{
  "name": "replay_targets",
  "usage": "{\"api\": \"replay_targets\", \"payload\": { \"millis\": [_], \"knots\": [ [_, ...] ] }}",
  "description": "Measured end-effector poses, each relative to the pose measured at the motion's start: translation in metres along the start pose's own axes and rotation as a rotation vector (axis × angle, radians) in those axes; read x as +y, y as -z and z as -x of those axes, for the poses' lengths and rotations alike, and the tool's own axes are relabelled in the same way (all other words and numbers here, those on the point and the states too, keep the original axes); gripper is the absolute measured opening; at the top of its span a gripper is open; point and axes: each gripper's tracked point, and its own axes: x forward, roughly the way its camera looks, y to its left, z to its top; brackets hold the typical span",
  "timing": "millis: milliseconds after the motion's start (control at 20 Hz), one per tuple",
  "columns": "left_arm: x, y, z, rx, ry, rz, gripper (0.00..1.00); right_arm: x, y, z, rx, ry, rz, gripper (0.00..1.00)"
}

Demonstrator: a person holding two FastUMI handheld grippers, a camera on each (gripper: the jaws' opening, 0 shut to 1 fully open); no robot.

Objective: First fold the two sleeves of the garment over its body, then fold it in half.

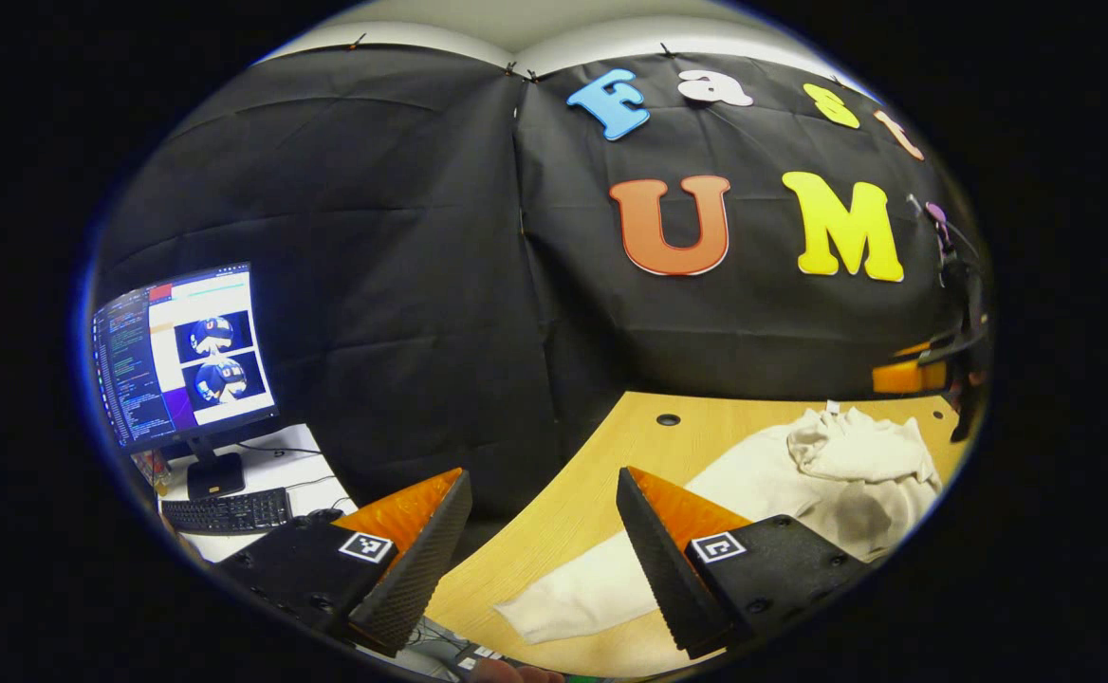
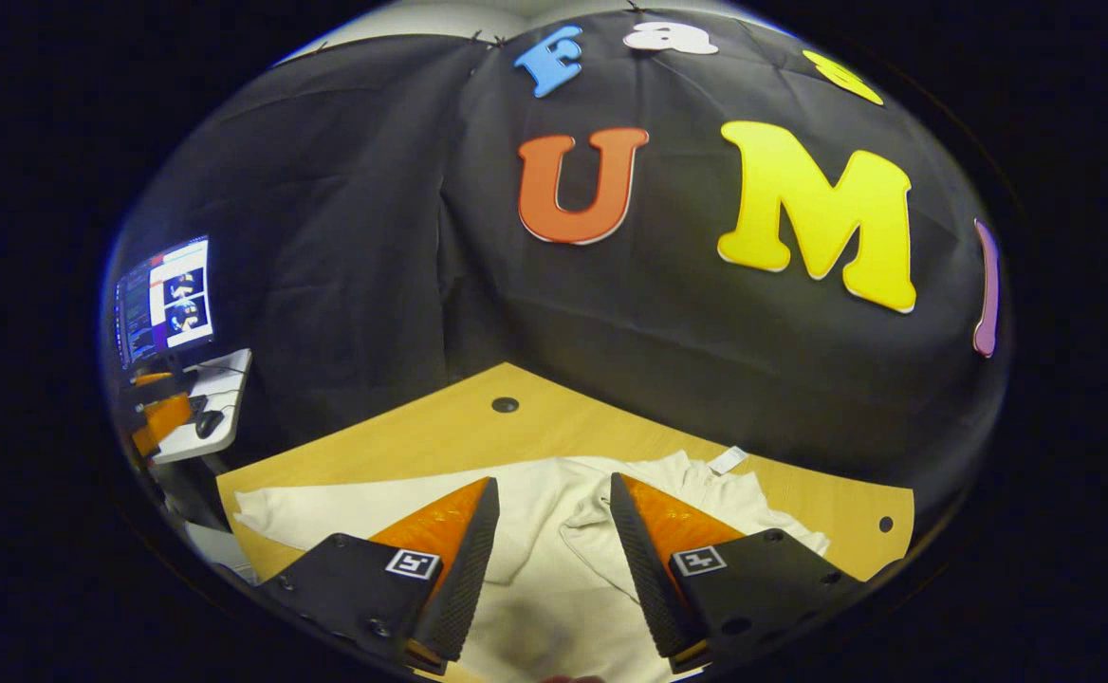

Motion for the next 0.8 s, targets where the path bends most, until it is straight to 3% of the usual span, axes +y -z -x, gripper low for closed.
{"api": "replay_targets", "payload": {
  "millis": [200,250,400,600,800],
  "knots": [
    [-0.005,0.043,0.007,0.077,0.113,-0.032,0.98,0.017,-0.009,0.047,-0.008,-0.024,-0.017,0.75],
    [-0.010,0.056,0.007,0.105,0.149,-0.033,0.98,0.022,-0.010,0.057,-0.004,-0.039,-0.025,0.83],
    [-0.018,0.107,0.006,0.207,0.227,-0.027,0.98,0.016,-0.008,0.082,0.000,-0.018,0.001,0.84],
    [-0.010,0.161,-0.012,0.299,0.248,-0.038,0.99,0.003,0.019,0.097,0.064,0.016,0.034,0.84],
    [-0.001,0.194,-0.026,0.367,0.254,-0.045,0.99,-0.010,0.031,0.104,0.105,0.058,-0.009,0.84]
  ]
}}
